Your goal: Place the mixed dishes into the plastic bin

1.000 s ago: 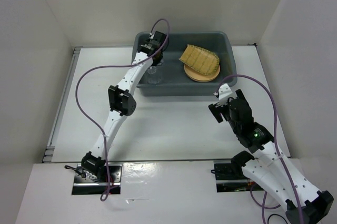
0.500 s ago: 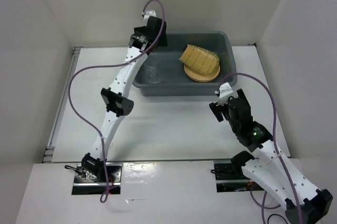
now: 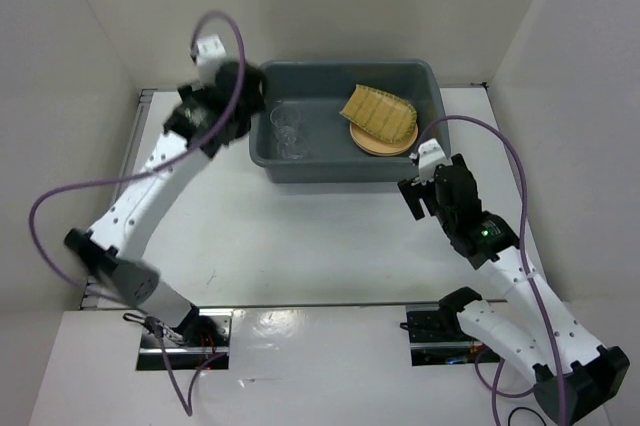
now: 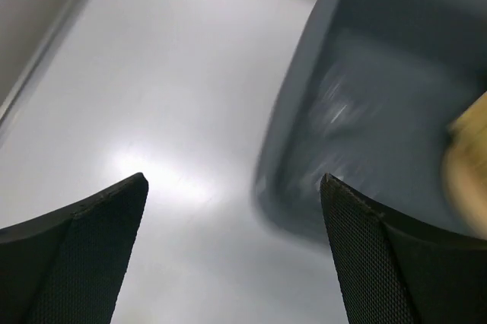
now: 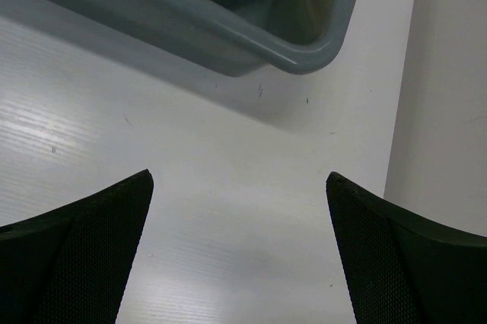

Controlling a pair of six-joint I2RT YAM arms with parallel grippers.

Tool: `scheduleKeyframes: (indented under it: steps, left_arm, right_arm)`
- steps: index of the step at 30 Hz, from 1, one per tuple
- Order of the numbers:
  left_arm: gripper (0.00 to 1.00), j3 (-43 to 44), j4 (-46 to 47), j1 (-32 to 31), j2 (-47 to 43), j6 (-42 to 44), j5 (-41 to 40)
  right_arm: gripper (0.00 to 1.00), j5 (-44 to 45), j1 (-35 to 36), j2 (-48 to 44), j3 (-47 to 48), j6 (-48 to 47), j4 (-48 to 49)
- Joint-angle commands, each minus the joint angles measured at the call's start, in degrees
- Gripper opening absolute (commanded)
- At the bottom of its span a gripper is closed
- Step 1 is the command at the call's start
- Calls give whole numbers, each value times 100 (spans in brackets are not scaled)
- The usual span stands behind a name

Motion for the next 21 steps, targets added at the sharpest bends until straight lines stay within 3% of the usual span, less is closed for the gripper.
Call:
scheduleKeyframes:
  steps: [1, 2, 5, 11, 21]
  left_arm:
    - [100, -3520, 2579, -25, -1736, 455, 728]
    - [100, -4799, 3447, -25, -2865, 552, 974]
    - [100, -5802, 3956, 88, -4242, 859, 977]
    - [100, -6242, 3052, 212, -4923, 1589, 783]
    - [100, -7193, 2875, 212, -6908, 913, 1073]
  right_arm:
    - [99, -58, -54, 48, 583, 261, -124]
    - [99, -58, -54, 127, 767, 262, -124]
    - [99, -216, -116, 241, 1162, 428, -256]
    - [99, -709, -116, 558, 2051, 824, -423]
    - [99, -95, -116, 314, 1561, 903, -222]
